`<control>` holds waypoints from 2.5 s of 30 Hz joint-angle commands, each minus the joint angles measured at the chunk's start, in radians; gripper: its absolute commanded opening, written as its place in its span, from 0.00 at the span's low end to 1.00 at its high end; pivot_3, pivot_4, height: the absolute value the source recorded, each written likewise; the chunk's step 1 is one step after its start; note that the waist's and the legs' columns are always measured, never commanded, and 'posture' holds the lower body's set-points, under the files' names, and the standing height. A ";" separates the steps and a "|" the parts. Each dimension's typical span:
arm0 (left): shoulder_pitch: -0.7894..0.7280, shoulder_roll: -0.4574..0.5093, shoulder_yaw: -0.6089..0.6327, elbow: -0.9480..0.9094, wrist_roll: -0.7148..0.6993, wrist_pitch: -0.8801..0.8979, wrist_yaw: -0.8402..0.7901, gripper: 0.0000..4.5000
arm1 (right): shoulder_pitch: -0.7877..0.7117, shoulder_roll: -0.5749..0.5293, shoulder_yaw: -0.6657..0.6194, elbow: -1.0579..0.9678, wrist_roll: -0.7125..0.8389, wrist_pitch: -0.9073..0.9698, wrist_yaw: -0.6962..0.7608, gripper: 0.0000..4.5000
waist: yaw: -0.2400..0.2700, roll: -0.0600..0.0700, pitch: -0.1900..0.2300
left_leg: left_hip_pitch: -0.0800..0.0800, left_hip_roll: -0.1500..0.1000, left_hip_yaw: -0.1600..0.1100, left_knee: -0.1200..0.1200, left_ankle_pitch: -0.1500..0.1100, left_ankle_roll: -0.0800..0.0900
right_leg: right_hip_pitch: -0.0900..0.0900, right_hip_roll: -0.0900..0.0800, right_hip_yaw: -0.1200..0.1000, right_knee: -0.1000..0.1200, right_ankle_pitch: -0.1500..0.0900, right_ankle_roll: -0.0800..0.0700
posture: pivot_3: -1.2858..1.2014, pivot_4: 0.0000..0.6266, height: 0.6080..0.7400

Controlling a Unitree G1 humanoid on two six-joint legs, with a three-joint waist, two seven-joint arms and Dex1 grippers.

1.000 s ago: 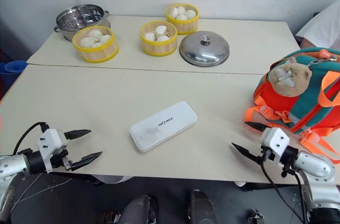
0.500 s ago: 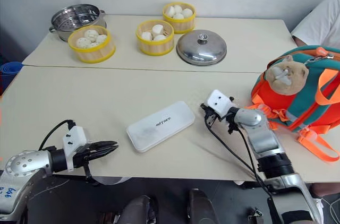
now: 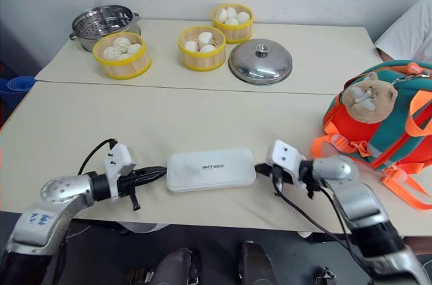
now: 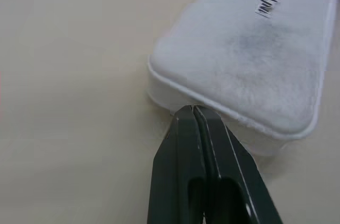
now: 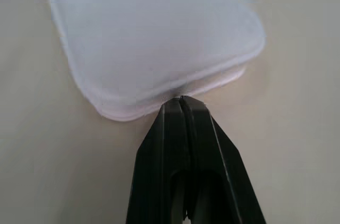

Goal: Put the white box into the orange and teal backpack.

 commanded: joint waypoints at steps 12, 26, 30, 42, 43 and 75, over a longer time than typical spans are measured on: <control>-0.153 0.113 0.030 0.157 -0.237 0.493 -0.145 0.33 | 0.200 -0.097 -0.193 -0.104 0.015 -0.001 -0.088 0.00 | -0.003 0.000 0.000 | 0.000 0.001 0.000 0.001 0.000 -0.001 | 0.000 0.002 0.000 0.001 0.000 0.000 | 0.52 0.24 1.00; -0.660 0.125 -0.125 0.662 -0.384 1.120 -0.263 0.99 | 0.069 -0.111 -0.058 0.023 -0.064 -0.168 -0.013 0.00 | 0.000 -0.002 0.001 | -0.004 0.000 -0.001 0.013 0.000 -0.005 | 0.000 0.002 0.001 0.003 -0.002 0.003 | 0.52 0.24 1.00; -0.688 0.058 -0.121 0.697 -0.365 1.135 -0.209 0.99 | 0.029 -0.094 -0.011 0.039 -0.106 -0.193 -0.030 0.00 | -0.001 -0.002 0.001 | -0.003 0.000 0.000 0.014 0.000 -0.005 | 0.000 0.002 0.002 0.005 -0.002 0.003 | 0.52 0.24 1.00; -0.789 -0.141 -0.109 0.717 -0.396 1.173 -0.108 0.99 | -0.045 -0.040 0.069 0.110 -0.200 -0.316 -0.048 0.00 | -0.001 -0.003 0.001 | -0.002 0.000 -0.001 0.016 0.001 -0.005 | 0.001 0.002 0.001 0.006 -0.002 0.003 | 0.52 0.24 1.00; -0.791 -0.148 -0.117 0.720 -0.410 1.173 -0.106 0.99 | -0.046 -0.040 0.070 0.120 -0.208 -0.332 -0.051 0.00 | -0.002 -0.003 0.001 | -0.002 0.000 -0.001 0.016 0.001 -0.005 | 0.001 0.002 0.001 0.006 -0.002 0.003 | 0.52 0.24 1.00; -0.385 -0.072 -0.123 0.190 -0.324 0.215 -0.481 0.27 | 0.862 0.163 -0.970 -0.110 0.364 -0.258 -0.320 0.99 | -0.003 0.003 -0.002 | 0.001 0.000 0.000 0.009 -0.003 -0.004 | 0.005 0.002 0.004 0.000 -0.002 0.002 | 0.52 0.24 1.00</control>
